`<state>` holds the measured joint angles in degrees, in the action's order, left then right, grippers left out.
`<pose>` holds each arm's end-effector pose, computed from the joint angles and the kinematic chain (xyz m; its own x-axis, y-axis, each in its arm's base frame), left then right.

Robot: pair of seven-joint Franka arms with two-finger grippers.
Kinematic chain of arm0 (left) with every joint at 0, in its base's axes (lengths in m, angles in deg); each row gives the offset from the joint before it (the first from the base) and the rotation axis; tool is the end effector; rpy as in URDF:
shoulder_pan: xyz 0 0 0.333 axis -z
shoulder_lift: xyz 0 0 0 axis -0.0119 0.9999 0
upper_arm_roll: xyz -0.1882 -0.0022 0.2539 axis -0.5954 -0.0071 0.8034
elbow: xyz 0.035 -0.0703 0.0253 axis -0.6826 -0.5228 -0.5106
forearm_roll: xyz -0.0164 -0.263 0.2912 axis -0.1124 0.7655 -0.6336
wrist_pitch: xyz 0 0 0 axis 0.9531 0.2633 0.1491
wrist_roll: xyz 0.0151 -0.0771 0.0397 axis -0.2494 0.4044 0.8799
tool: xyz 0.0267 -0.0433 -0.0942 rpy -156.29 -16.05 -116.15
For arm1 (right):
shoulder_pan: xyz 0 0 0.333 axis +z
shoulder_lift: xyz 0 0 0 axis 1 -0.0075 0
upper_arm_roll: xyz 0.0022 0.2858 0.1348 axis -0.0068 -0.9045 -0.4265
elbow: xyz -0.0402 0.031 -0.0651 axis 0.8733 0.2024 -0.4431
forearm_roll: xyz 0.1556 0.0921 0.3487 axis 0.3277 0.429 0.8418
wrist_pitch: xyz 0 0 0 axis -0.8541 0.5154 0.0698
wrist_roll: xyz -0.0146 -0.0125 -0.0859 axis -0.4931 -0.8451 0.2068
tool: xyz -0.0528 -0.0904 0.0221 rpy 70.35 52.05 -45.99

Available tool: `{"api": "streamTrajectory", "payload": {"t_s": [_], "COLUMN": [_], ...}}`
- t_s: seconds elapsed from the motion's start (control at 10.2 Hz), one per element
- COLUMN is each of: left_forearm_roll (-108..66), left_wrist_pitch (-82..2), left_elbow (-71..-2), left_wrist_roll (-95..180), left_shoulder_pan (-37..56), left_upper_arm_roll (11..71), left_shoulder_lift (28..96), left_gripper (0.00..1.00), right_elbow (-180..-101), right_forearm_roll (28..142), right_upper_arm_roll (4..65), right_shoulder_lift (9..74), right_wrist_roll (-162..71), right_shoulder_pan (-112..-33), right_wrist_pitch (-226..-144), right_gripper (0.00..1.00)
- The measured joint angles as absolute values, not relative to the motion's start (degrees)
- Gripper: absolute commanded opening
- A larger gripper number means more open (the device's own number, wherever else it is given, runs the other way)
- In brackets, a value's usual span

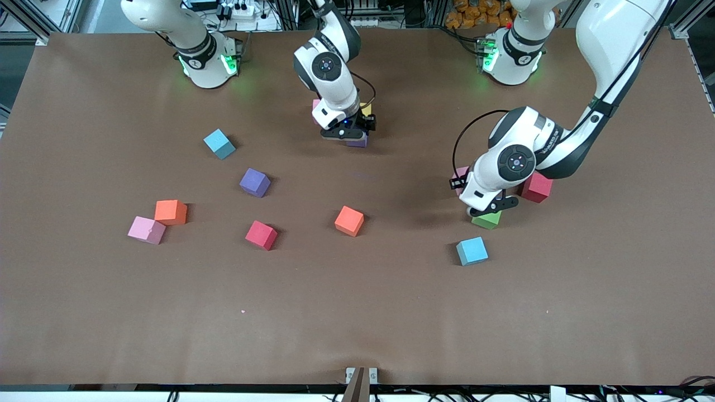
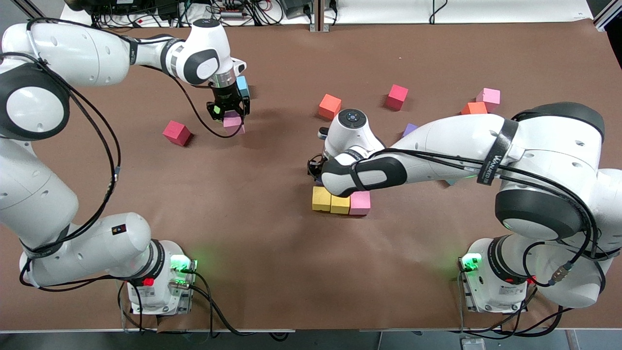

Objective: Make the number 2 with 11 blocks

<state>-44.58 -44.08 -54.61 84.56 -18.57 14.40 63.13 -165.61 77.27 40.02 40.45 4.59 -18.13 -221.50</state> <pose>0.5117 -0.2256 0.2492 0.9306 0.2524 -0.2650 0.2398 -0.9676 -0.0797 0.2905 0.4898 0.2049 0.9839 -0.1425 -0.1079 -0.1592 -0.9732 -0.1659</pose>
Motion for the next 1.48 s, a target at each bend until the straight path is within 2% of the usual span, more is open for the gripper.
{"api": "streamTrajectory", "payload": {"t_s": [0.3,0.39,0.59,0.89,1.18,1.48], "left_forearm_roll": [-44.6,-44.6,-44.5,-43.8,-43.7,-43.7], "left_wrist_pitch": [-44.1,-44.1,-44.1,-44.1,-44.2,-44.2], "left_elbow": [-54.6,-54.5,-53.4,-50.9,-46.9,-42.5], "left_wrist_roll": [84.6,84.6,84.6,84.6,87.1,90.6], "left_shoulder_pan": [-18.5,-18.2,-17.0,-14.1,-10.0,-4.2], "left_upper_arm_roll": [14.4,14.4,14.4,14.4,14.3,14.4], "left_shoulder_lift": [63.1,63.1,63.2,63.9,66.6,70.0], "left_gripper": [0.25,0.25,0.25,0.25,0.25,0.25], "right_elbow": [-165.6,-165.6,-165.5,-165.1,-165.1,-165.5], "right_forearm_roll": [77.3,77.3,77.3,77.3,72.6,65.7], "right_upper_arm_roll": [40.0,40.0,40.0,41.5,51.6,60.5], "right_shoulder_lift": [40.5,40.5,40.8,44.9,51.3,52.5], "right_wrist_roll": [4.6,4.6,4.6,4.6,-1.0,-10.5], "right_shoulder_pan": [-18.1,-18.1,-18.1,-18.1,-18.2,-18.4], "right_wrist_pitch": [-221.7,-221.7,-222.0,-221.0,-211.1,-209.0], "right_gripper": [0.93,1.0,1.0,1.0,1.0,1.0]}}
